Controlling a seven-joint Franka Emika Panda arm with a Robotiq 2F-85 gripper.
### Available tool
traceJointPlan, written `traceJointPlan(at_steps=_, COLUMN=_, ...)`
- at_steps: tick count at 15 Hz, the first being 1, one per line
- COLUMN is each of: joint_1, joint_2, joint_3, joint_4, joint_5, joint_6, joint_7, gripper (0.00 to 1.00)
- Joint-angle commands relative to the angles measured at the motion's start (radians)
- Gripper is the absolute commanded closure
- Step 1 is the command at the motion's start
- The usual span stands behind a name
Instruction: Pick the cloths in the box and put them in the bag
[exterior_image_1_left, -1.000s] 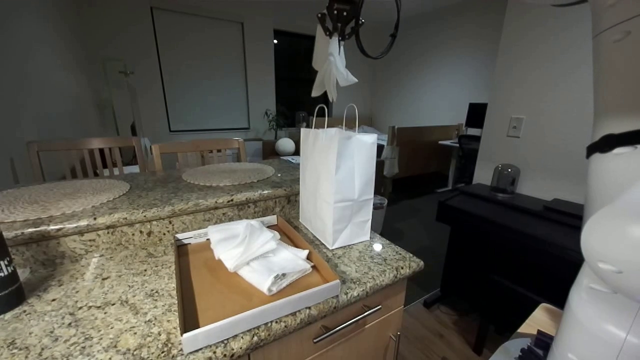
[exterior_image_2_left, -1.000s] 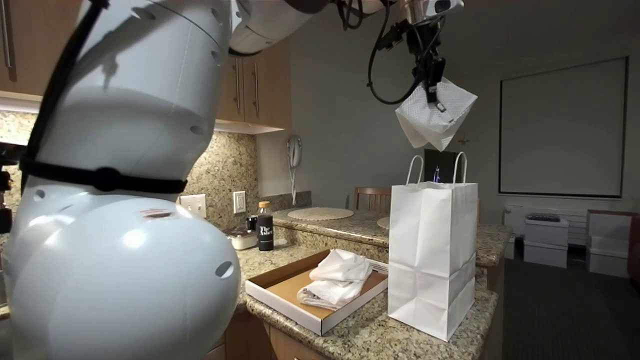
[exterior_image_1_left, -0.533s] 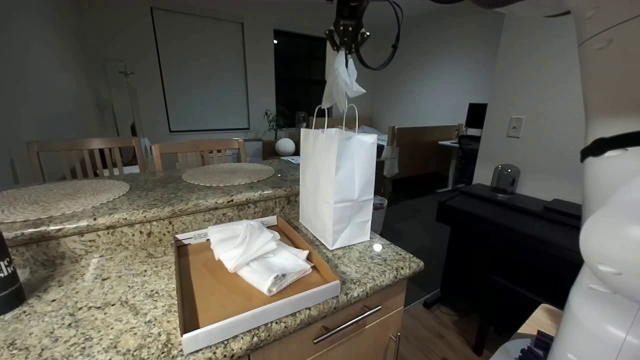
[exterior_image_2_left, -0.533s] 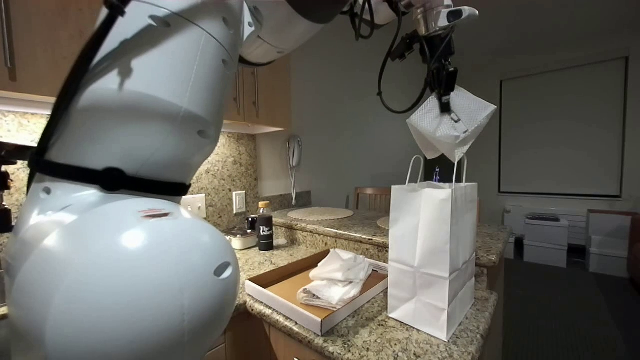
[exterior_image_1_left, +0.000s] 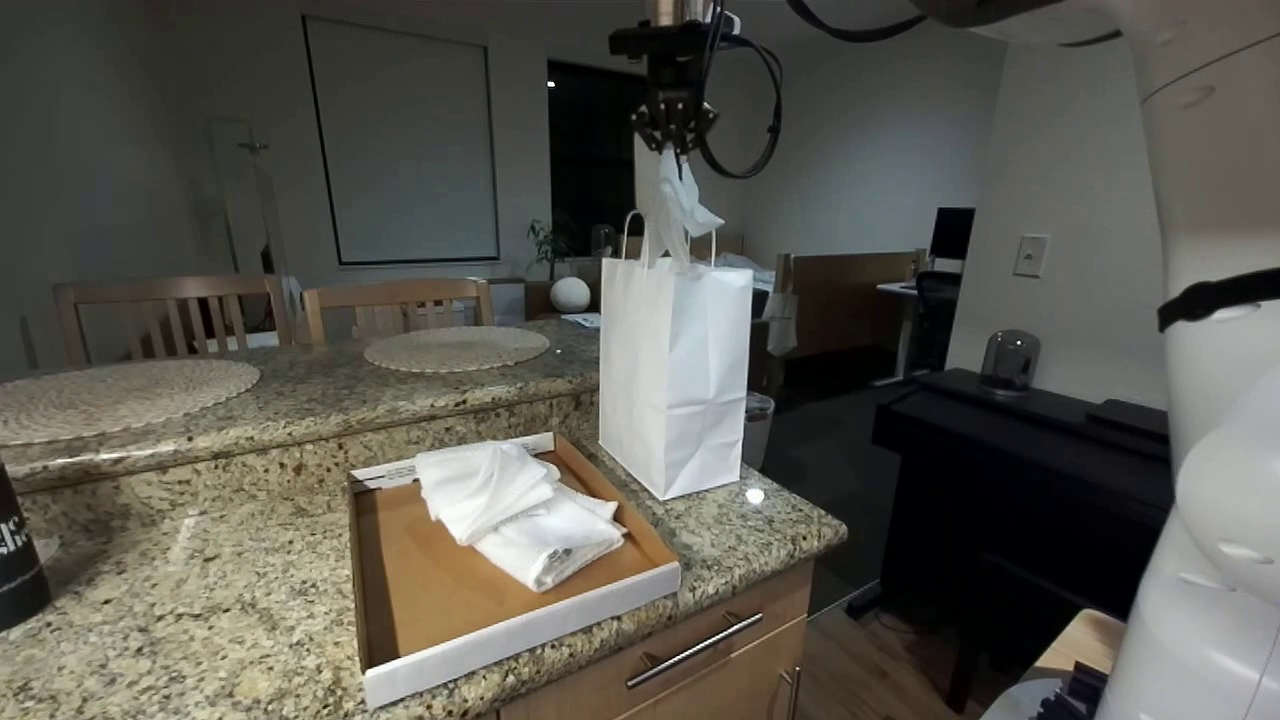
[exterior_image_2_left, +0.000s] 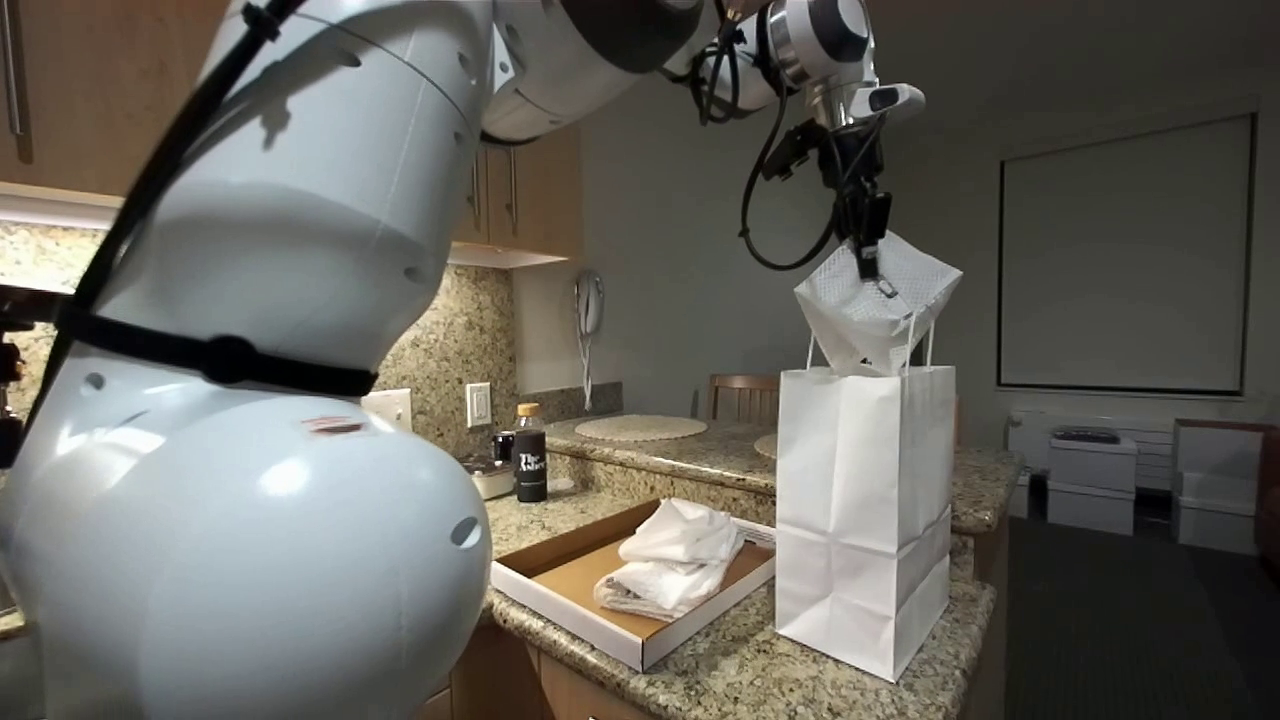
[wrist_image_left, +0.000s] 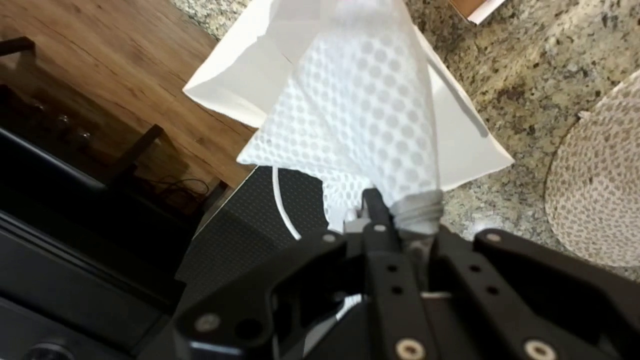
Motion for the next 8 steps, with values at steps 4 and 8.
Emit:
traceJointPlan(at_steps=4, joint_1=0.07, joint_2=-0.068, joint_3=0.026, joint_4=-0.176, joint_5=-0.076, joint_6=-0.064, joint_7=-0.071, gripper=0.94)
traceJointPlan(at_steps=8, joint_1=0.047, joint_2=-0.041, joint_3=0.014, joint_4=-0.193, joint_5=-0.028, joint_6=-0.155, joint_7=-0.081, gripper=0.94)
